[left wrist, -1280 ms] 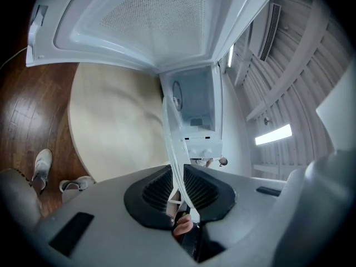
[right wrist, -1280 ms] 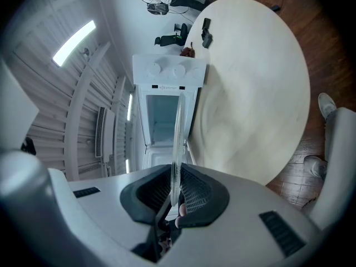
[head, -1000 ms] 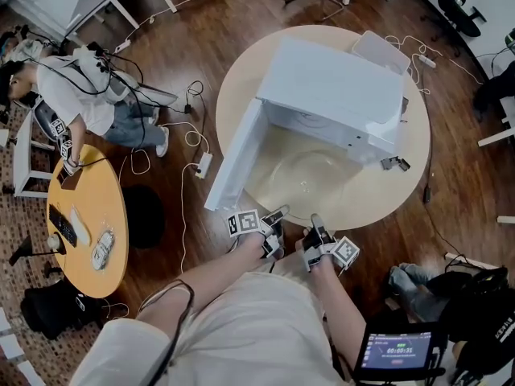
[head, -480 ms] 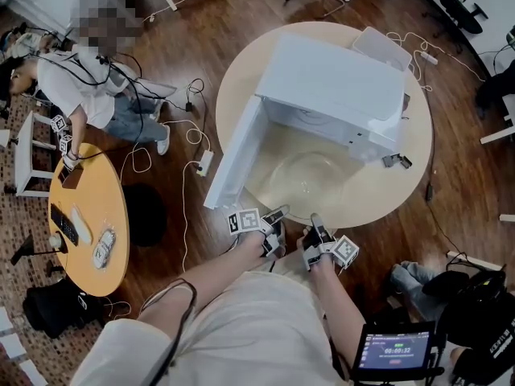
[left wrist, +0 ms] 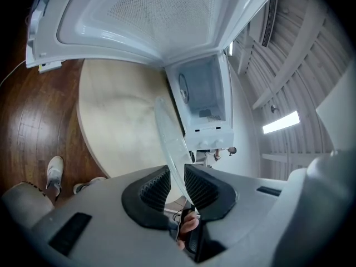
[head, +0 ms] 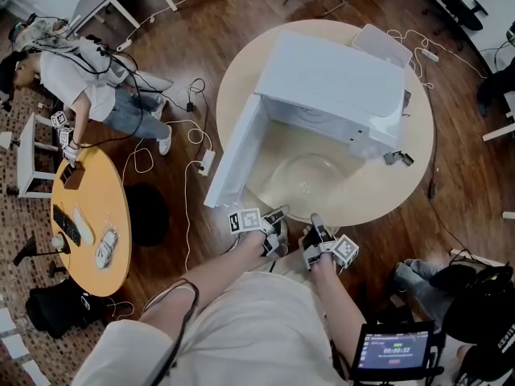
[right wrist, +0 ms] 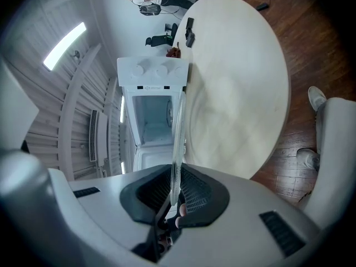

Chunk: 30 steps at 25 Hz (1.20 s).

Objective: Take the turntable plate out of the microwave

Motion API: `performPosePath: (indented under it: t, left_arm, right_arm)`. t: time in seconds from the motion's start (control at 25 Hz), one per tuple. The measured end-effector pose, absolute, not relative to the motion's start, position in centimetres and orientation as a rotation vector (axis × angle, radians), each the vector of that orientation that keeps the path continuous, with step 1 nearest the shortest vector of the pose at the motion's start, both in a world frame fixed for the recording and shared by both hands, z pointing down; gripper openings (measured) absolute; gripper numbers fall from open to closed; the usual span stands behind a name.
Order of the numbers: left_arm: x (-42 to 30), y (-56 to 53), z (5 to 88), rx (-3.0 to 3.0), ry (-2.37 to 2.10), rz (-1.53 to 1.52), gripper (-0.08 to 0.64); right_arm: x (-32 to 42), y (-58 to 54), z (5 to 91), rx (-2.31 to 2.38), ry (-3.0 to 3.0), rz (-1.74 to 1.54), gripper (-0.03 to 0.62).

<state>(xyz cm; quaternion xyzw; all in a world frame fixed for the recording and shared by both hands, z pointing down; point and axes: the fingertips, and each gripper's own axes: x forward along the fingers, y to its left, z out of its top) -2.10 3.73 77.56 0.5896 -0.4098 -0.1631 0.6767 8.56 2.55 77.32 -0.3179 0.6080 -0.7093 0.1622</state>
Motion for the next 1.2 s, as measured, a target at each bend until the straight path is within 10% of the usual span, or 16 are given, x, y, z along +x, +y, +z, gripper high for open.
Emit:
performPosePath:
  t: [1.2]
  left_arm:
    - [-1.9, 4.2, 79.2, 1.312, -0.925, -0.305, 0.064]
  right_arm:
    - [8.7, 3.2, 79.2, -0.930, 1.675, -2.074, 0.038]
